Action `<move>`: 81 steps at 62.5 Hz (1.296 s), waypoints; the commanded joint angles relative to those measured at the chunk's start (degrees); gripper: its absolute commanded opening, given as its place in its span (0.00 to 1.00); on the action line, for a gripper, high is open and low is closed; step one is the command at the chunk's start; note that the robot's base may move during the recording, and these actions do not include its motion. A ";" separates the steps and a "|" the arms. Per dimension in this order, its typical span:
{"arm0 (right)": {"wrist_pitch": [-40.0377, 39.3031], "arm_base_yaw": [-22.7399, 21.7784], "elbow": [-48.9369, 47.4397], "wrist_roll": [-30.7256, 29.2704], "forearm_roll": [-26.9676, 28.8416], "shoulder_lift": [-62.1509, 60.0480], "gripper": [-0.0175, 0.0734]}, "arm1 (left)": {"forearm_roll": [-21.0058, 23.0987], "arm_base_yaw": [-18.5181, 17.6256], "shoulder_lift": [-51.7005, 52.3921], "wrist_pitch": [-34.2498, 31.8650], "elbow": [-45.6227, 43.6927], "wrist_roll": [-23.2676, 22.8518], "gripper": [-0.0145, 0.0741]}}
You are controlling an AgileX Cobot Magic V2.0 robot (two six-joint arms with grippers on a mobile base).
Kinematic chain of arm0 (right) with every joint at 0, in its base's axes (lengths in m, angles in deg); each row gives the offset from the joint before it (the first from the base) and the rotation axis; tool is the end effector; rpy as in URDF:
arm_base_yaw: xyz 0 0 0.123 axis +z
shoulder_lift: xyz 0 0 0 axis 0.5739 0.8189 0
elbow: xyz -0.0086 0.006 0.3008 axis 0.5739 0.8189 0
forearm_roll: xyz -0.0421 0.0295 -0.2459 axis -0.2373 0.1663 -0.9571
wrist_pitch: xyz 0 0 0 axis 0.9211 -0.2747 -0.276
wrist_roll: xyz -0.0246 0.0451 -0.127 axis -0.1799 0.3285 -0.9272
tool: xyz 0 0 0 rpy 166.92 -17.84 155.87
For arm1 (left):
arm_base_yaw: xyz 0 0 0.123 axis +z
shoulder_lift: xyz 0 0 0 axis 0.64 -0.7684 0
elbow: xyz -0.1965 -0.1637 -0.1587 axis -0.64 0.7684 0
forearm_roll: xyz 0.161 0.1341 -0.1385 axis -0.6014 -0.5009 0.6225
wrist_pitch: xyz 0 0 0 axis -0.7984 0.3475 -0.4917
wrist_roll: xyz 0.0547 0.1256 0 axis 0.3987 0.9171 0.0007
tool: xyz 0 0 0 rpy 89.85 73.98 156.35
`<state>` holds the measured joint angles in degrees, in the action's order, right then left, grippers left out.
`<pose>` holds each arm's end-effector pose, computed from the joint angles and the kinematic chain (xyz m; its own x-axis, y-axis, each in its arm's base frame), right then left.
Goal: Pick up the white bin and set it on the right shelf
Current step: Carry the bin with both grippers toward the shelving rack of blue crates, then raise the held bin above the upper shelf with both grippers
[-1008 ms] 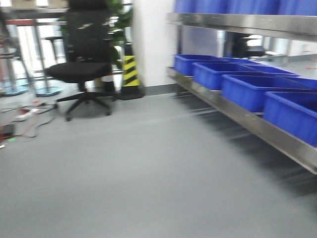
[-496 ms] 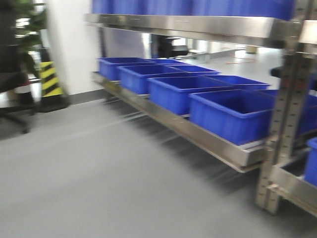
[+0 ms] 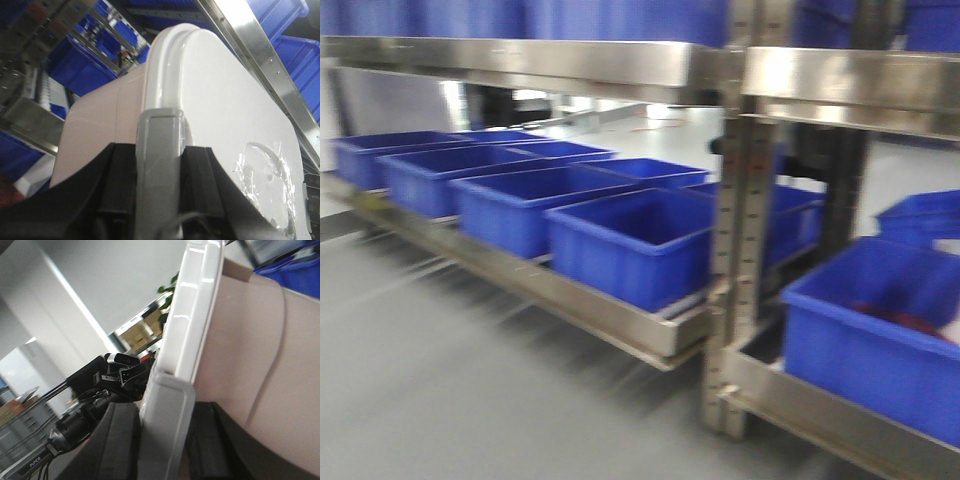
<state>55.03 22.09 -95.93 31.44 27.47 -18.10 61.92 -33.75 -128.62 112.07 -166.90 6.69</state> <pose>0.2191 0.0753 0.4870 -0.3739 0.4894 -0.7878 -0.7164 0.3871 0.5805 0.3518 -0.0868 0.4664 -0.5207 -0.4472 -0.7273 0.6966 0.2699 -0.6647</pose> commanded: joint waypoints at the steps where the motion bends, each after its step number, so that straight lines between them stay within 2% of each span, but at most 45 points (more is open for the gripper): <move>1: 4.20 0.80 -1.99 -1.41 7.01 -1.50 0.39 | 5.77 -1.14 3.11 8.42 -2.18 0.49 0.05; 81: 4.20 0.80 -1.99 -1.41 7.01 -1.50 0.39 | 5.77 -1.14 3.11 8.19 -2.18 0.49 0.05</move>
<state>54.92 22.09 -95.93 31.44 27.47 -18.10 61.92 -33.75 -128.62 112.07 -166.90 6.69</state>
